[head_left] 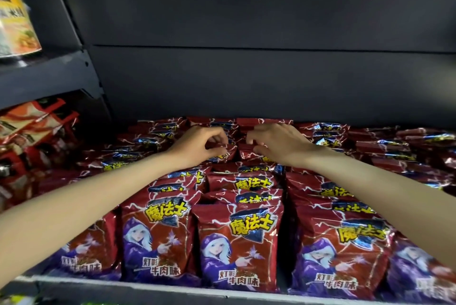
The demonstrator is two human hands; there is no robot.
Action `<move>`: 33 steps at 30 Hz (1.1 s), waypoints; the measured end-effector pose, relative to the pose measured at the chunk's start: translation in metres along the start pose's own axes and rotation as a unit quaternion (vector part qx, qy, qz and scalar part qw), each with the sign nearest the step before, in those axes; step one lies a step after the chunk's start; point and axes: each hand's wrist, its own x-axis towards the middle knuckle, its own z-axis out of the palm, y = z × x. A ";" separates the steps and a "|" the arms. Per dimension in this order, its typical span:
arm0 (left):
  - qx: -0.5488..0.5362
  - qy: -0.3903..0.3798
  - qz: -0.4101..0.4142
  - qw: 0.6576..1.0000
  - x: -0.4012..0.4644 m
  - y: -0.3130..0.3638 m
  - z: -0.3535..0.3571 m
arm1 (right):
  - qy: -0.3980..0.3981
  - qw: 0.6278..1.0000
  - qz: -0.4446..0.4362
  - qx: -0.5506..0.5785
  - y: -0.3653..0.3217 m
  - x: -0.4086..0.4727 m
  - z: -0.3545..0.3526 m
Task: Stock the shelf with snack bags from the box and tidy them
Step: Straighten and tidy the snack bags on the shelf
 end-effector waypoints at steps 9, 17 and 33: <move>0.235 -0.069 0.111 0.963 0.006 0.003 -0.016 | -0.015 1.000 -0.009 -0.024 -0.003 0.003 -0.001; 0.313 -0.064 0.245 0.915 0.016 -0.017 -0.015 | -0.031 0.999 -0.017 -0.037 -0.003 0.004 -0.003; 0.180 0.112 0.148 0.966 -0.020 -0.011 -0.058 | 0.067 0.995 -0.077 0.021 -0.007 0.011 -0.010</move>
